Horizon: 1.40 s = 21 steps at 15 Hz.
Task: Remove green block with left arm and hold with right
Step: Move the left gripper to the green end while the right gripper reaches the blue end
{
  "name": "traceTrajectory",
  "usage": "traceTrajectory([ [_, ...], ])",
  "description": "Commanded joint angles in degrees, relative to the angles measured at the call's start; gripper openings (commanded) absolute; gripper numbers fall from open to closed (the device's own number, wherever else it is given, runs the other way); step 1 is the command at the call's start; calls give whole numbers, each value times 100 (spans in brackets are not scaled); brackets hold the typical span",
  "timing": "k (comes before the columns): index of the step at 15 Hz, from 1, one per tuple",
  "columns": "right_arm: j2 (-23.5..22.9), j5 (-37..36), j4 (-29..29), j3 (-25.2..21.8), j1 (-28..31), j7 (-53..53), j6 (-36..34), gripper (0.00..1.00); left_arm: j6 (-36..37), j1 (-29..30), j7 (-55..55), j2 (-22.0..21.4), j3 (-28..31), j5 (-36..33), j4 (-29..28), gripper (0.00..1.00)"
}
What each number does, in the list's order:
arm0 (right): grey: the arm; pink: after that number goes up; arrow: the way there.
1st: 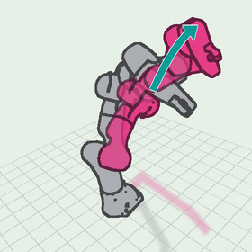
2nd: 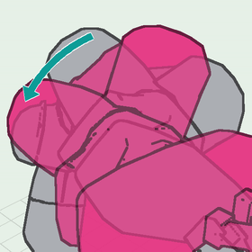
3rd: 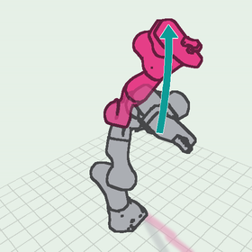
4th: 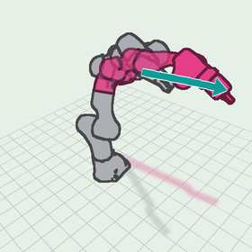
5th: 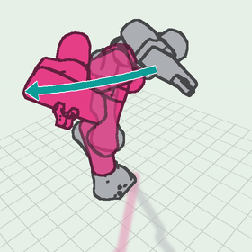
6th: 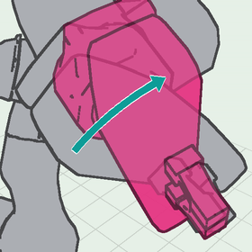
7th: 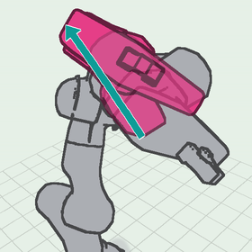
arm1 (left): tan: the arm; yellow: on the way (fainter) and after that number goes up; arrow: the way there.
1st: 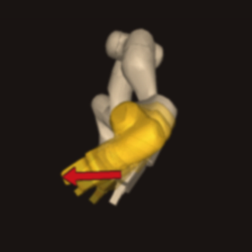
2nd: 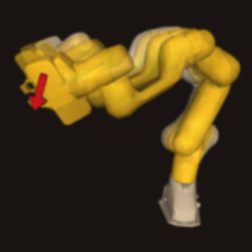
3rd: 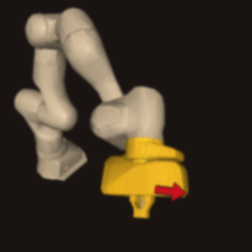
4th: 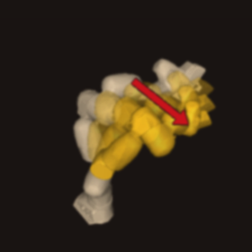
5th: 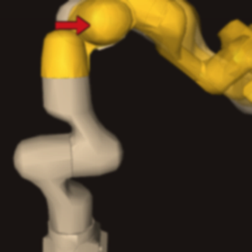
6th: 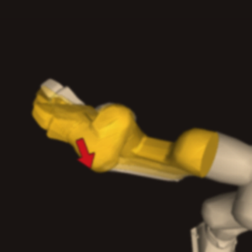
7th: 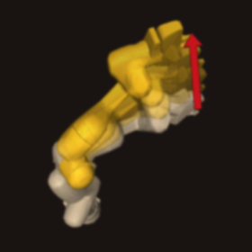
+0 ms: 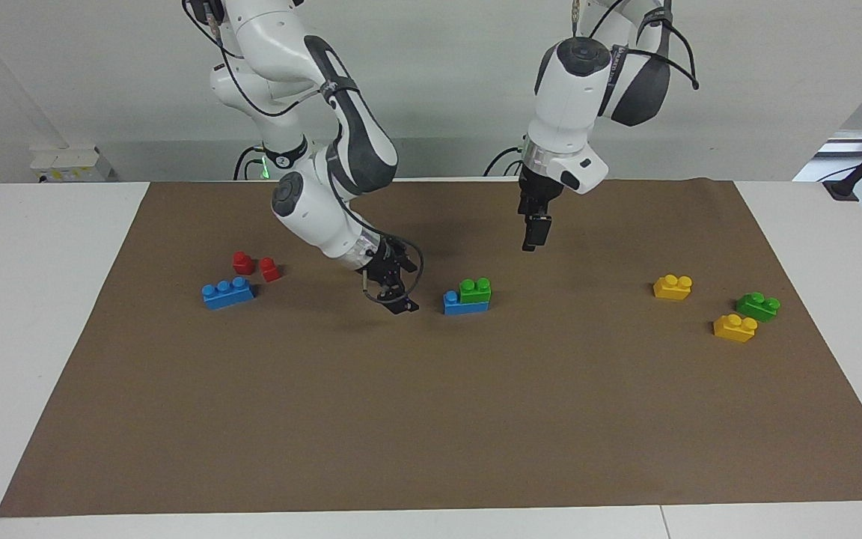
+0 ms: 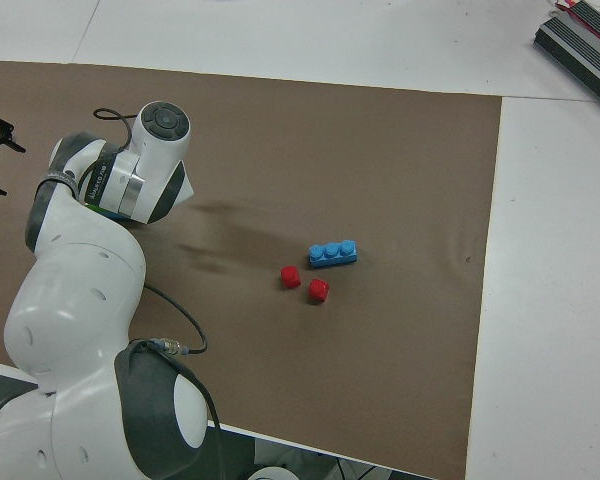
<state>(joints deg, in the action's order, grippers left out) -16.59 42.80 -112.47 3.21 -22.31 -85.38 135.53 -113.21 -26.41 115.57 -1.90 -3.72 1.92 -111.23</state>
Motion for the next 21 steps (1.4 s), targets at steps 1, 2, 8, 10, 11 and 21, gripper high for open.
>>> traceTrajectory([
  [1, -160, 132, 15, -13, -159, -23, 280, 99, -429, -189, 781, 250, 82, 55, -83, 100],
  [2, -195, 132, 15, -13, -220, -22, 342, 99, -543, -224, 888, 382, 82, 37, -75, 100],
  [8, -458, 324, 15, -13, -562, 82, 763, 99, -1211, -506, 1555, 936, 91, -156, -66, 100],
  [10, -529, 396, 6, -13, -607, 153, 896, 99, -1283, -506, 1653, 989, 91, -174, -66, 100],
  [11, -581, 387, 24, -13, -616, 153, 913, 99, -1292, -506, 1662, 1033, 91, -174, -74, 100],
  [21, -810, 510, 24, -13, -897, 531, 1415, 71, -1871, -567, 2075, 1605, 91, -525, -162, 100],
])
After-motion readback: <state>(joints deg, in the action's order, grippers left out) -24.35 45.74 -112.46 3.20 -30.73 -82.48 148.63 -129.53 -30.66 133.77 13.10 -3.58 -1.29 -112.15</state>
